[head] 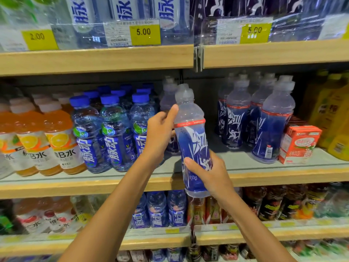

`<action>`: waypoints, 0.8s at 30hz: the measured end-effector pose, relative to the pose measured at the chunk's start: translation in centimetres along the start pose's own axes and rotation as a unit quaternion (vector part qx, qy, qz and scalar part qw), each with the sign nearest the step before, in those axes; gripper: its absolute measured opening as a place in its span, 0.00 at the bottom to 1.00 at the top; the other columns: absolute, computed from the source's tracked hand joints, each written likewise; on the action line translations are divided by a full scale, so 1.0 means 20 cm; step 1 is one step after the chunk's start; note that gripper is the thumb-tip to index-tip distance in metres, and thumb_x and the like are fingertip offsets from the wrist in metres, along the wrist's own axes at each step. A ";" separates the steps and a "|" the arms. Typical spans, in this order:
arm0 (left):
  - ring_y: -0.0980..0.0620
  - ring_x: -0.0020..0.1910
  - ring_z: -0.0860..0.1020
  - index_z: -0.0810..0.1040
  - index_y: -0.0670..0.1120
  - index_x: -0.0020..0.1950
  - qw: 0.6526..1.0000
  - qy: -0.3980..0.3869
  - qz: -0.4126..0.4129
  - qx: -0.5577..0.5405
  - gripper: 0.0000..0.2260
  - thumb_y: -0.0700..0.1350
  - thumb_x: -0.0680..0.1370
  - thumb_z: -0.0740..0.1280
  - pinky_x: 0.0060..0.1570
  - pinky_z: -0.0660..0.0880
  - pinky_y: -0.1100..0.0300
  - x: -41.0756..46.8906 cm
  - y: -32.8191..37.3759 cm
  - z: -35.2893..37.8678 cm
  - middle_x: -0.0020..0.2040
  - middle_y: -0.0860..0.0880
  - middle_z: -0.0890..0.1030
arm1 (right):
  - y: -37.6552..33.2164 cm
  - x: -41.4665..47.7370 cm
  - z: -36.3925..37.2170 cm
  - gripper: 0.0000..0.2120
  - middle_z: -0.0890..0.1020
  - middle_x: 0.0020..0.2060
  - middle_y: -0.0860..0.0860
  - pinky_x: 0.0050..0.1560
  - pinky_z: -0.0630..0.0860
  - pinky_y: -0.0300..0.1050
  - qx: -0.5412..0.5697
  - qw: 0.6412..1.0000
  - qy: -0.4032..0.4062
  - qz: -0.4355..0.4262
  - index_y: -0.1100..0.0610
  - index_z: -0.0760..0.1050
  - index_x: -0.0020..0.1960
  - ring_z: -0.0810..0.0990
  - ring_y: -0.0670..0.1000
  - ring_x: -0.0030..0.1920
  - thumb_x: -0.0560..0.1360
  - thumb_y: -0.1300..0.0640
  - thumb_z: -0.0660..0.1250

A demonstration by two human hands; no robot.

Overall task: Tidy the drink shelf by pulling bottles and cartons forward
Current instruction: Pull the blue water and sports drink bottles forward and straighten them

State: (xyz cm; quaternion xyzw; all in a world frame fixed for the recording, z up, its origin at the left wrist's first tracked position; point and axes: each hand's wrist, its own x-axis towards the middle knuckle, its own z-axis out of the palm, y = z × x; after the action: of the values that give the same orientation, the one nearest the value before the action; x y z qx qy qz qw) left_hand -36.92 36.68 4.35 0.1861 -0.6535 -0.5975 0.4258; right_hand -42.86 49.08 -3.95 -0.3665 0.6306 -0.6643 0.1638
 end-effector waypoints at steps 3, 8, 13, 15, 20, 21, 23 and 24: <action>0.55 0.34 0.74 0.71 0.46 0.36 0.997 0.021 0.055 0.041 0.16 0.56 0.77 0.67 0.37 0.70 0.60 -0.04 0.00 0.06 0.33 0.51 0.75 | 0.01 -0.02 0.05 0.19 0.83 0.40 0.43 0.37 0.75 0.31 -0.106 0.990 0.073 -0.062 0.52 0.72 0.49 0.81 0.39 0.39 0.67 0.43 0.74; 0.54 0.41 0.83 0.78 0.46 0.50 0.996 0.081 0.048 -0.001 0.16 0.52 0.69 0.76 0.43 0.79 0.59 -0.07 0.02 0.15 0.43 0.50 0.83 | 0.03 -0.05 0.11 0.28 0.81 0.45 0.45 0.42 0.79 0.47 -0.190 0.969 0.126 -0.098 0.51 0.66 0.52 0.81 0.46 0.43 0.64 0.32 0.66; 0.56 0.29 0.79 0.77 0.47 0.37 0.993 0.088 0.025 -0.073 0.07 0.41 0.68 0.75 0.32 0.75 0.64 -0.05 0.06 0.13 0.31 0.53 0.81 | 0.03 -0.03 0.06 0.29 0.82 0.48 0.42 0.47 0.81 0.46 -0.090 0.993 0.012 -0.071 0.47 0.67 0.56 0.82 0.43 0.48 0.64 0.32 0.69; 0.53 0.29 0.78 0.78 0.44 0.39 0.990 0.029 -0.032 -0.132 0.07 0.41 0.66 0.74 0.32 0.75 0.61 -0.03 0.09 0.09 0.31 0.49 0.80 | 0.03 -0.01 -0.01 0.28 0.83 0.52 0.45 0.49 0.80 0.43 0.049 0.995 -0.087 -0.014 0.48 0.70 0.60 0.83 0.47 0.52 0.65 0.36 0.69; 0.48 0.35 0.79 0.79 0.42 0.46 0.912 -0.225 -0.098 -0.329 0.23 0.45 0.54 0.78 0.36 0.77 0.60 0.00 0.13 0.02 0.40 0.45 0.81 | 0.02 0.00 -0.09 0.38 0.80 0.57 0.60 0.63 0.73 0.59 0.245 0.911 -0.304 0.130 0.58 0.72 0.64 0.79 0.61 0.58 0.64 0.34 0.72; 0.48 0.36 0.79 0.78 0.42 0.46 0.887 -0.272 -0.095 -0.361 0.25 0.46 0.53 0.79 0.37 0.77 0.60 0.00 0.13 0.03 0.42 0.46 0.80 | 0.02 0.00 -0.08 0.39 0.79 0.57 0.62 0.64 0.71 0.60 0.271 0.888 -0.348 0.128 0.60 0.71 0.65 0.78 0.63 0.57 0.64 0.36 0.74; 0.48 0.37 0.78 0.77 0.43 0.48 0.846 -0.340 -0.090 -0.401 0.25 0.47 0.55 0.79 0.39 0.76 0.58 -0.01 0.13 0.04 0.43 0.46 0.78 | 0.00 -0.01 -0.03 0.35 0.79 0.55 0.60 0.61 0.73 0.58 0.309 0.849 -0.415 0.104 0.60 0.69 0.65 0.79 0.60 0.54 0.67 0.41 0.74; 0.48 0.37 0.77 0.76 0.42 0.48 0.834 -0.359 -0.090 -0.410 0.24 0.48 0.57 0.79 0.39 0.76 0.57 -0.01 0.12 0.05 0.43 0.46 0.78 | -0.02 -0.01 -0.01 0.33 0.80 0.53 0.59 0.58 0.75 0.55 0.310 0.843 -0.430 0.095 0.60 0.69 0.64 0.80 0.58 0.52 0.68 0.43 0.74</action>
State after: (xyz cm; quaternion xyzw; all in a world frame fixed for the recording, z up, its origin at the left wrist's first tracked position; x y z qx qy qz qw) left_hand -36.93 37.88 6.53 -0.1753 -0.4365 -0.8709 0.1425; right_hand -42.79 49.44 -3.65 -0.4840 0.2897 -0.5821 0.5856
